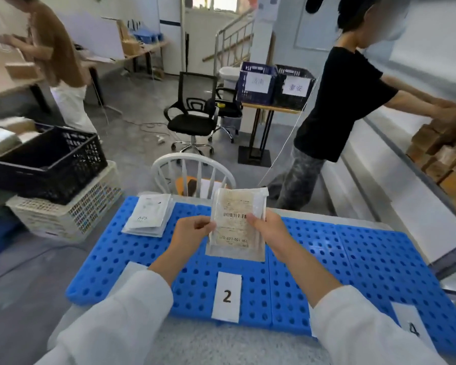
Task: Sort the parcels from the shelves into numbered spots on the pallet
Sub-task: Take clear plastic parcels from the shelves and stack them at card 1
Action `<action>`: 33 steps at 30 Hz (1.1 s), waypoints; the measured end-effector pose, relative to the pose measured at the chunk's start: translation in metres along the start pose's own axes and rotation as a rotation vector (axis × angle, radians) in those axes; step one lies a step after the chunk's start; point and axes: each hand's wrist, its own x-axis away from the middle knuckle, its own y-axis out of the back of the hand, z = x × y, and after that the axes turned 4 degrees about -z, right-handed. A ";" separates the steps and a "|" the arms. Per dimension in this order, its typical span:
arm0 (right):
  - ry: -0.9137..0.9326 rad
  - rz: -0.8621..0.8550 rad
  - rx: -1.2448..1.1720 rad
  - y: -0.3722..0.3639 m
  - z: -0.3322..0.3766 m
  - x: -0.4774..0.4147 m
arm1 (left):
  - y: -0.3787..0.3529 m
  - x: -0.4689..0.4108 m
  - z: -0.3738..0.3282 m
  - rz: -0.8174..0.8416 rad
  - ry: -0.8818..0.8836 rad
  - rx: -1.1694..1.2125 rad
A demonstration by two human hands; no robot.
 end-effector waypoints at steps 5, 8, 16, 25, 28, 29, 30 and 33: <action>-0.068 0.057 0.010 -0.038 0.000 -0.029 | 0.020 -0.030 0.020 -0.062 0.054 0.025; -0.097 0.104 0.011 -0.054 0.004 -0.052 | 0.029 -0.048 0.028 -0.109 0.101 0.035; -0.115 0.192 0.076 -0.090 0.010 -0.110 | 0.042 -0.081 0.038 -0.225 0.191 -0.045; -0.134 0.255 0.112 -0.147 0.012 -0.150 | 0.077 -0.121 0.059 -0.319 0.287 -0.111; -0.104 0.238 0.099 -0.177 0.020 -0.164 | 0.103 -0.146 0.074 -0.303 0.303 -0.108; -0.101 0.225 0.095 -0.185 0.021 -0.166 | 0.109 -0.151 0.078 -0.302 0.301 -0.105; -0.100 0.211 0.097 -0.193 0.021 -0.169 | 0.115 -0.156 0.081 -0.301 0.302 -0.111; -0.144 0.199 0.134 -0.231 0.022 -0.185 | 0.143 -0.182 0.106 -0.283 0.325 -0.123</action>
